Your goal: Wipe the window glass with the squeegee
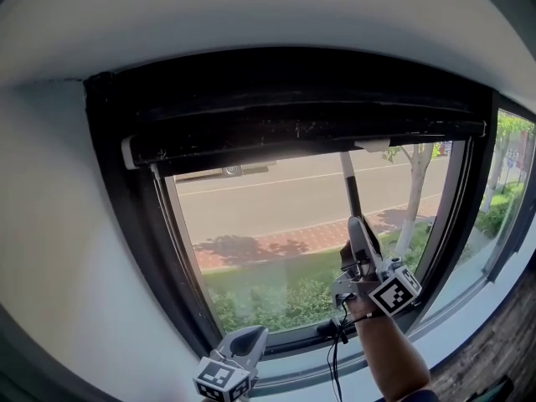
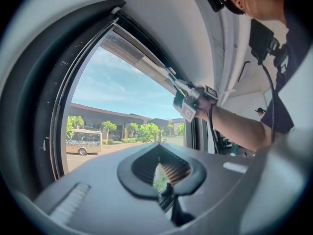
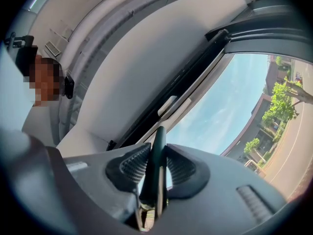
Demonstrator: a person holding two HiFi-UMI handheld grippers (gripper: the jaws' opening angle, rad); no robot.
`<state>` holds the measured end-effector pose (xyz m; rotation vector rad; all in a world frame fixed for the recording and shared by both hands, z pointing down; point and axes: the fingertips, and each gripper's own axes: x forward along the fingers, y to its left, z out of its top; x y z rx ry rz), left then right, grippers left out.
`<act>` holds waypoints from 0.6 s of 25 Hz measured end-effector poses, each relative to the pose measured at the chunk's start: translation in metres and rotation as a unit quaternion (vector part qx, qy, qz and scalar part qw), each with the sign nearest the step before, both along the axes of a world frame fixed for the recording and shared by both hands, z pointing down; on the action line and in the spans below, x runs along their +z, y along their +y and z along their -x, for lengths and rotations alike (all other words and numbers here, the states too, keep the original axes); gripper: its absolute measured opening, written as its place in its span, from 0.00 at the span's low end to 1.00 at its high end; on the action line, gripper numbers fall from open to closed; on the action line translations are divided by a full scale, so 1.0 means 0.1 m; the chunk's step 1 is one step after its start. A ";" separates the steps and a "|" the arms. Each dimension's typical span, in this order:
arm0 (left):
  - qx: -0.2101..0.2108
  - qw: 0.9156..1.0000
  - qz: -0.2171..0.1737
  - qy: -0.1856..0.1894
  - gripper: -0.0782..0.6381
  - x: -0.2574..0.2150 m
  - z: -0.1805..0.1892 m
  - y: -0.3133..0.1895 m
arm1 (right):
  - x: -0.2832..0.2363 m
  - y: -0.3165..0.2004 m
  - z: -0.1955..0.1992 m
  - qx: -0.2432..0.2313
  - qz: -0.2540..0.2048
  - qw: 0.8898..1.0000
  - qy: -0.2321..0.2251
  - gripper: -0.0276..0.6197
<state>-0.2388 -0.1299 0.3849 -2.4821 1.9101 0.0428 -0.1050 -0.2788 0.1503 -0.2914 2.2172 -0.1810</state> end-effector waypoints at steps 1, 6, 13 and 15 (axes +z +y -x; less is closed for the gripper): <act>0.002 1.000 -0.001 0.001 0.12 0.00 -0.01 0.00 | 0.01 0.01 -0.01 -0.001 0.002 1.000 0.003 0.20; 0.004 1.000 -0.002 0.000 0.12 -0.01 -0.05 0.05 | 0.15 0.04 -0.03 -0.008 0.018 1.000 0.014 0.20; -0.012 1.000 -0.023 0.000 0.12 -0.06 -0.08 0.26 | 0.51 0.08 -0.10 -0.013 0.048 0.998 0.028 0.20; -0.019 1.000 -0.019 0.003 0.12 -0.04 -0.07 0.30 | 0.60 0.09 -0.12 -0.014 0.055 0.998 0.029 0.20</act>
